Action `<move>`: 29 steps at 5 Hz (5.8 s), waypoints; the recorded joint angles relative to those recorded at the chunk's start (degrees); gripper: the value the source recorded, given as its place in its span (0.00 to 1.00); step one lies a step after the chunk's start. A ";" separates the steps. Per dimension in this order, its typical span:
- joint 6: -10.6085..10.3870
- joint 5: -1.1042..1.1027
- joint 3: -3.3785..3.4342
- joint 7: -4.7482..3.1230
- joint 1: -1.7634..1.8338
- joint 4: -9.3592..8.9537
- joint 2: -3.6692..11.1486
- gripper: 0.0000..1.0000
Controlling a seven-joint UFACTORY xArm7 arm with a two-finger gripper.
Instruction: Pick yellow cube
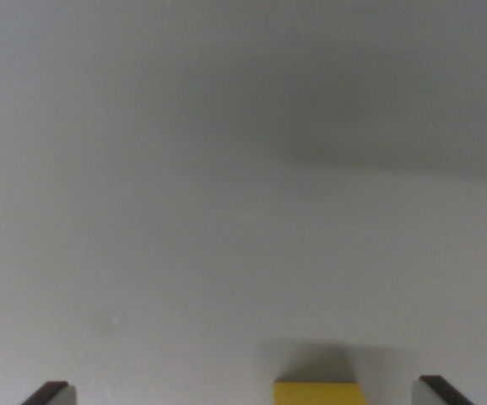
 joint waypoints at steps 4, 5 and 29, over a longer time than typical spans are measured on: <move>-4.95 0.45 -0.69 -1.60 -0.41 -4.13 1.28 0.00; -4.95 0.45 -0.69 -1.60 -0.41 -4.13 1.28 0.00; -18.30 1.65 -2.54 -5.91 -1.51 -15.27 4.74 1.00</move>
